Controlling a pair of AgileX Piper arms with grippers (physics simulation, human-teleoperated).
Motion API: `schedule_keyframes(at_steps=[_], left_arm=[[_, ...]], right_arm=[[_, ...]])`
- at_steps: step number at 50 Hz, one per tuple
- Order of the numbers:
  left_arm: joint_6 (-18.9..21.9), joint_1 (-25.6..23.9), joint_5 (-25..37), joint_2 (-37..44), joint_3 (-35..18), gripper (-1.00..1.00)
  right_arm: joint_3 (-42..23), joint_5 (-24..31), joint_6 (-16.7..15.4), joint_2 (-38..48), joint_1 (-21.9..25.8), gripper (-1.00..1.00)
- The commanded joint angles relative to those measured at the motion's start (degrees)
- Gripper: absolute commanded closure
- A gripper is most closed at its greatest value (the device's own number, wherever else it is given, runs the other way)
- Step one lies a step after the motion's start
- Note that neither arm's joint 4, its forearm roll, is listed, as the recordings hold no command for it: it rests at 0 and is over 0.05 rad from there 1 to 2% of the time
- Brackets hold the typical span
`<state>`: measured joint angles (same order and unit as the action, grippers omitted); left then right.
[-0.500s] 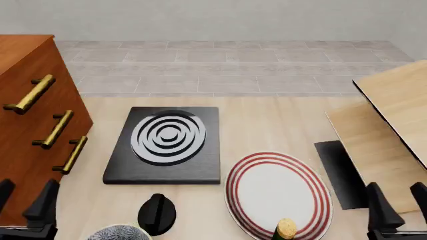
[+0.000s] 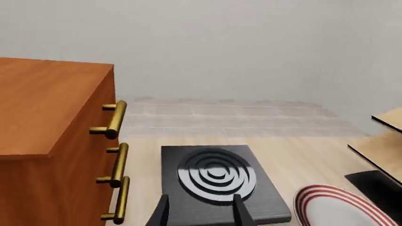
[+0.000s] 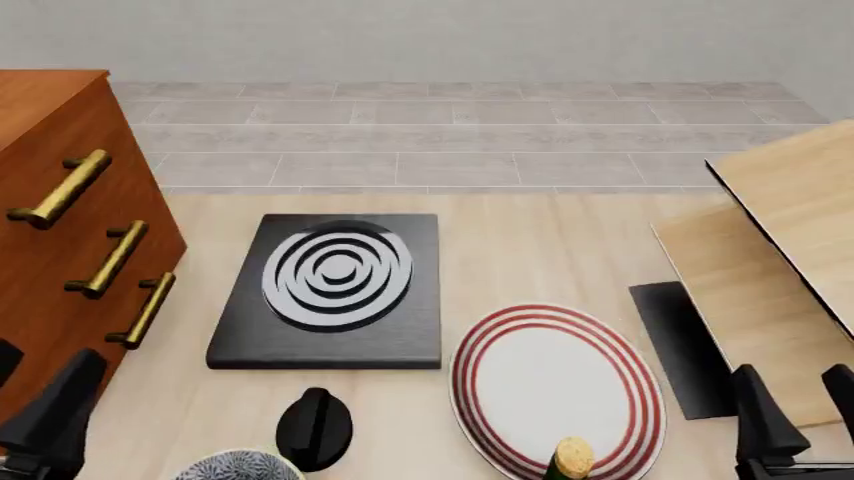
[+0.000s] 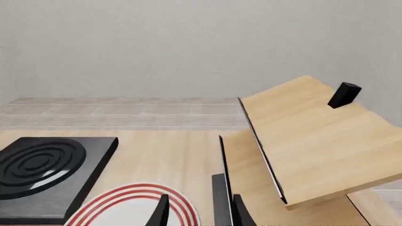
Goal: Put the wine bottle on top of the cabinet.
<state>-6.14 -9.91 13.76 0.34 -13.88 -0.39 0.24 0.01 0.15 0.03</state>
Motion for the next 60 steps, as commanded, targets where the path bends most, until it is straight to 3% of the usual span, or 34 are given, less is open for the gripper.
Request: schedule_keyframes(at_steps=[1, 4, 6, 10, 21, 25, 29, 33, 44, 52, 60], left_arm=[[-1.61, -8.44, 8.37, -0.32, -8.05, -1.0], [-3.22, -11.77, 10.0, 0.39, -9.17, -1.0], [-1.33, -13.89, 10.54, 1.8, -10.14, -1.0], [-1.85, -17.89, 11.29, 4.02, -12.16, -1.0], [0.32, -25.64, 10.89, 9.29, -15.34, -1.0], [0.02, -27.19, 10.68, 10.62, -16.22, -1.0], [2.46, -30.87, 8.04, 14.55, -16.48, -1.0], [3.23, -33.35, 5.39, 17.79, -17.41, -1.0], [4.73, -43.45, -2.49, 27.42, -16.24, -1.0], [4.84, -44.86, -3.68, 30.4, -17.91, -1.0], [5.65, -50.13, -7.45, 36.78, -18.63, -1.0]], right_arm=[[-0.01, -0.71, -0.72, -0.12, 0.09, -1.0], [-0.11, 0.46, 0.25, -0.06, -0.01, -1.0], [0.0, 0.43, 0.37, 0.04, -0.03, -1.0], [-0.05, -0.27, -0.37, -0.11, 0.05, -1.0], [-0.04, 0.57, 0.49, 0.08, -0.03, -1.0], [0.02, -0.56, -0.58, -0.11, 0.07, -1.0], [-0.13, 0.74, 0.54, 0.04, -0.02, -1.0], [0.01, -0.55, -0.58, -0.11, 0.08, -1.0], [-0.12, 0.69, 0.5, 0.02, -0.01, -1.0], [-0.08, 0.42, 0.25, -0.03, 0.01, -1.0], [0.02, 0.09, 0.04, -0.04, 0.04, -1.0]])
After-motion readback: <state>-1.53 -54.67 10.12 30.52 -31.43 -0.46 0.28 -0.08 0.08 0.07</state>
